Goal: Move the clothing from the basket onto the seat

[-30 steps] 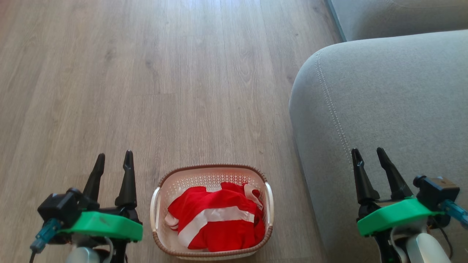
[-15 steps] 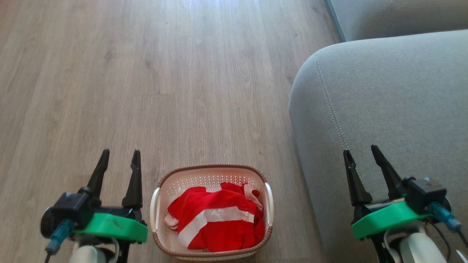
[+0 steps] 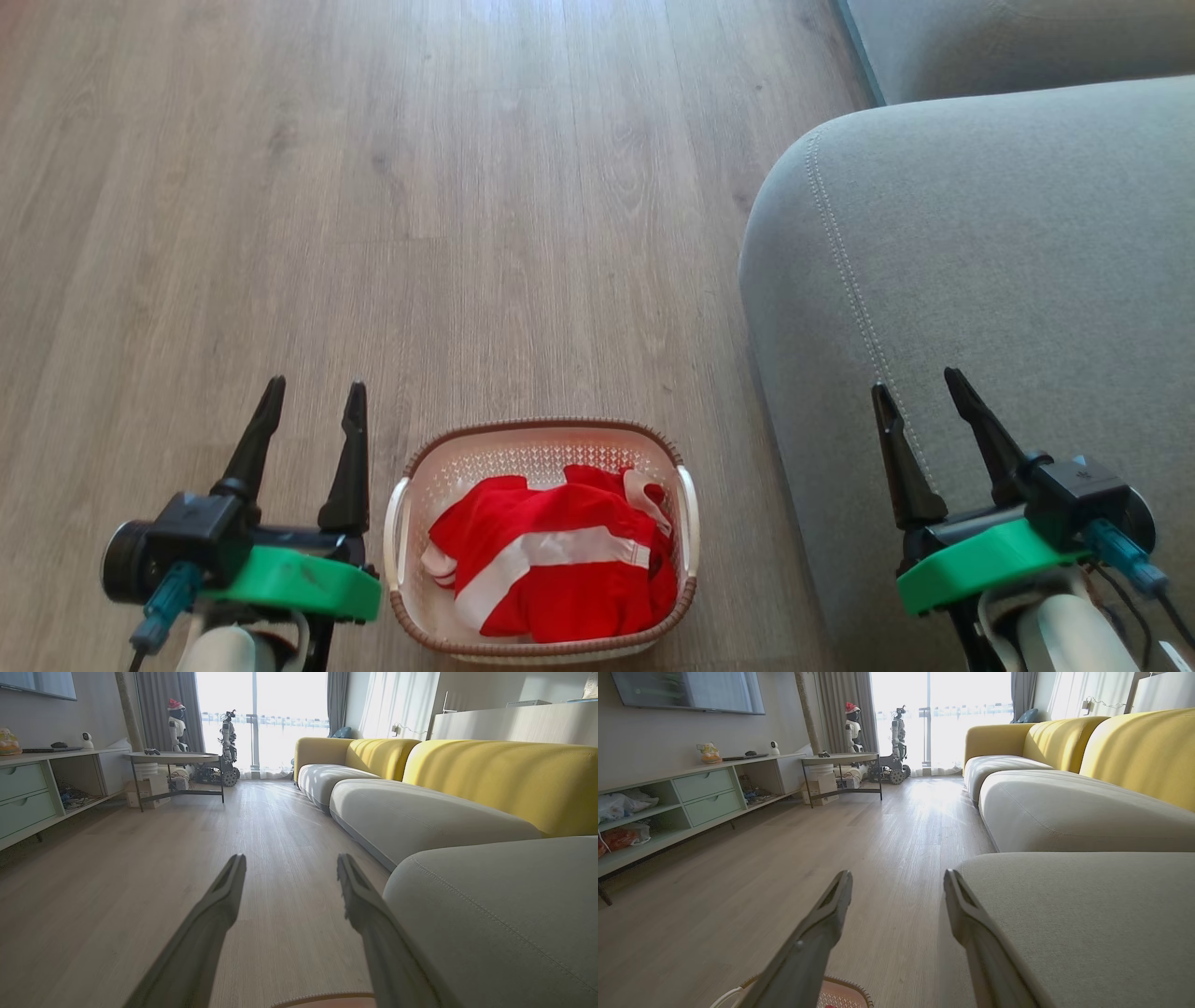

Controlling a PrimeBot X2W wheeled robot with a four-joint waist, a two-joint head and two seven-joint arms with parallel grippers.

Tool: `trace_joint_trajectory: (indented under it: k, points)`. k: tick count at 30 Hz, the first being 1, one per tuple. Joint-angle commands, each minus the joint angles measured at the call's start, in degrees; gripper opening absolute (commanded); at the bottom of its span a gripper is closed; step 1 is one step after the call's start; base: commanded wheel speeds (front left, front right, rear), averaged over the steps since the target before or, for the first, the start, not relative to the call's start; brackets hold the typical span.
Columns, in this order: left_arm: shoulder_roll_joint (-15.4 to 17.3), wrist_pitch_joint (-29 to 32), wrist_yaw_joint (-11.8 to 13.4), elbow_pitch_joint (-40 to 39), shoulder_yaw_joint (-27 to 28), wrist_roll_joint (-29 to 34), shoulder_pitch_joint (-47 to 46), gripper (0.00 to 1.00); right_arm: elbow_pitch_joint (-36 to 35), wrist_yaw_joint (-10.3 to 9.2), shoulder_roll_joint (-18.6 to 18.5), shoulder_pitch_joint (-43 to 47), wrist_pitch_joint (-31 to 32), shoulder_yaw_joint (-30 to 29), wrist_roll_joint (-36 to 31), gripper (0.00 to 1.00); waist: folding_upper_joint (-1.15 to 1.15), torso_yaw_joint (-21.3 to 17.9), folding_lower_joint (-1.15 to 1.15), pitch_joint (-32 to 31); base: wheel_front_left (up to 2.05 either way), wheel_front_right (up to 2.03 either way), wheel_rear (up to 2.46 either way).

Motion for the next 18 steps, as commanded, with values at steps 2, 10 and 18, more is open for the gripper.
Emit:
trace_joint_trajectory:
  k: [2, 10, 18]
  points:
    - [0.7, -0.7, -0.3, -1.5, 2.3, 0.1, -1.2, 1.0, -1.9, 0.42, -0.3, -2.4, -0.5, 1.0, -0.1, 1.0, 0.0, 0.0, 0.0, 0.0, 0.0, 0.0, 0.0]
    - [0.6, -0.7, -0.2, -1.3, 2.5, -0.1, -1.2, 1.0, -1.9, 0.42, -0.3, -2.5, -0.5, 1.1, 0.0, 1.0, 0.0, -0.2, 0.0, 0.1, 0.0, 0.0, 0.0]
    - [0.5, -0.7, -0.2, -1.1, 2.4, -0.4, -1.3, 1.0, -2.5, 0.42, 0.1, -2.8, -0.5, 0.9, 0.8, 1.0, 0.0, -0.8, 0.0, 0.9, 0.0, 0.0, 0.0]
